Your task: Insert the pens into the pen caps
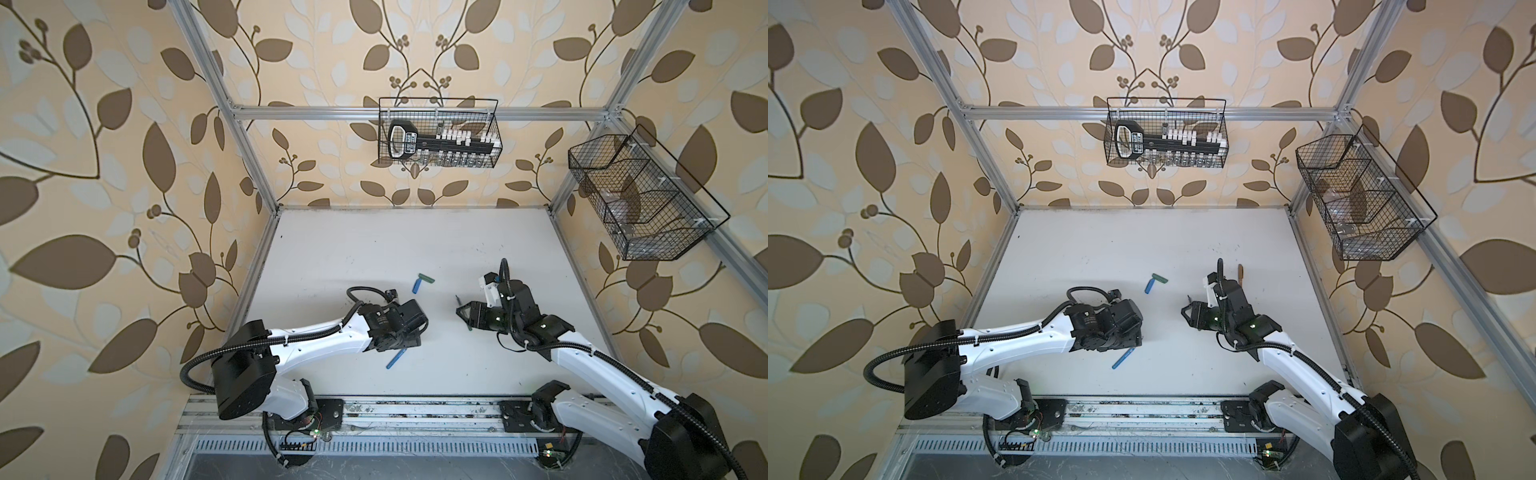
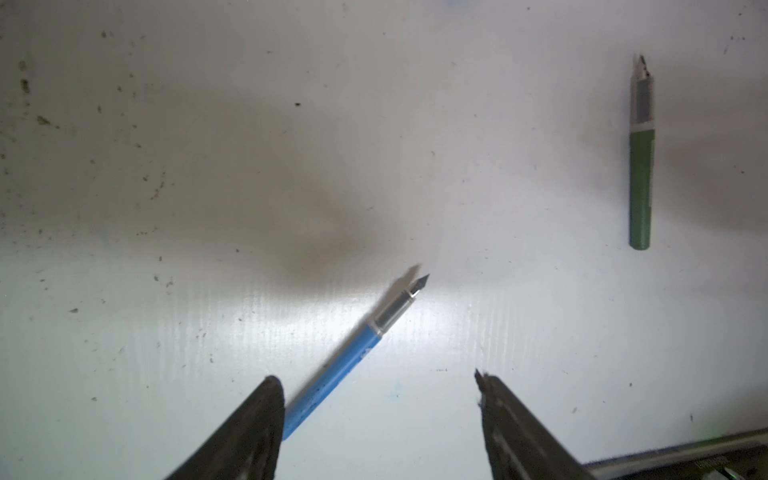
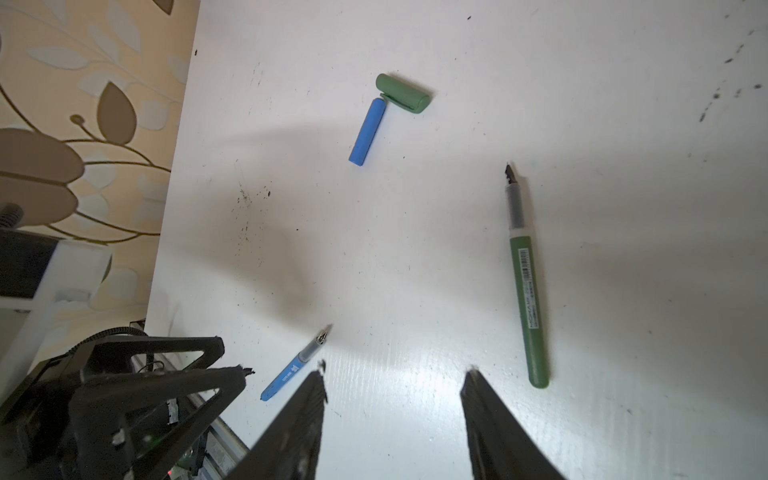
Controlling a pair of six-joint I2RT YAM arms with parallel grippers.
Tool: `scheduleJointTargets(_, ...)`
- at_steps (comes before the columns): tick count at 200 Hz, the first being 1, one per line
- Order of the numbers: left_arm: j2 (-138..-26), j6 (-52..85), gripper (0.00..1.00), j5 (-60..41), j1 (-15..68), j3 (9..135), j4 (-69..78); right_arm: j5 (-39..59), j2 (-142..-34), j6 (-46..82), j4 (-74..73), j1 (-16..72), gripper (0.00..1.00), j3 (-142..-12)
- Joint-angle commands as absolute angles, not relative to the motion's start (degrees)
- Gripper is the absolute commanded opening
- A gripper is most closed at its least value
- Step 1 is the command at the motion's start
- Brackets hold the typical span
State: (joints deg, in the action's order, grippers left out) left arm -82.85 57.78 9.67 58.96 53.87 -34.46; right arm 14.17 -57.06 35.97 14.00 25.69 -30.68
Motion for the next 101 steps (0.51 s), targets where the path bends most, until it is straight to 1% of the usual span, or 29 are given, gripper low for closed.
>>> scheduleJointTargets(1, -85.05, 49.22, 0.74, 8.6, 59.91, 53.72, -39.3, 15.86, -56.08, 36.19, 14.94, 25.49, 0.55, -29.52)
scheduleJointTargets(45, -85.12, 42.51, 0.73, 5.25, 60.2, 52.79, -43.23, 16.43, -55.71, 35.77, 15.55, 25.46, 0.55, -29.42)
scheduleJointTargets(83, -84.94, 40.05, 0.63, 0.38, 60.19, 49.42, -41.25, 16.58, -56.13, 36.03, 15.17, 25.43, 0.55, -29.62)
scheduleJointTargets(101, -85.53, 39.23, 0.61, -1.31, 60.2, 48.11, -39.11, 16.94, -56.5, 36.41, 14.43, 25.48, 0.55, -29.58)
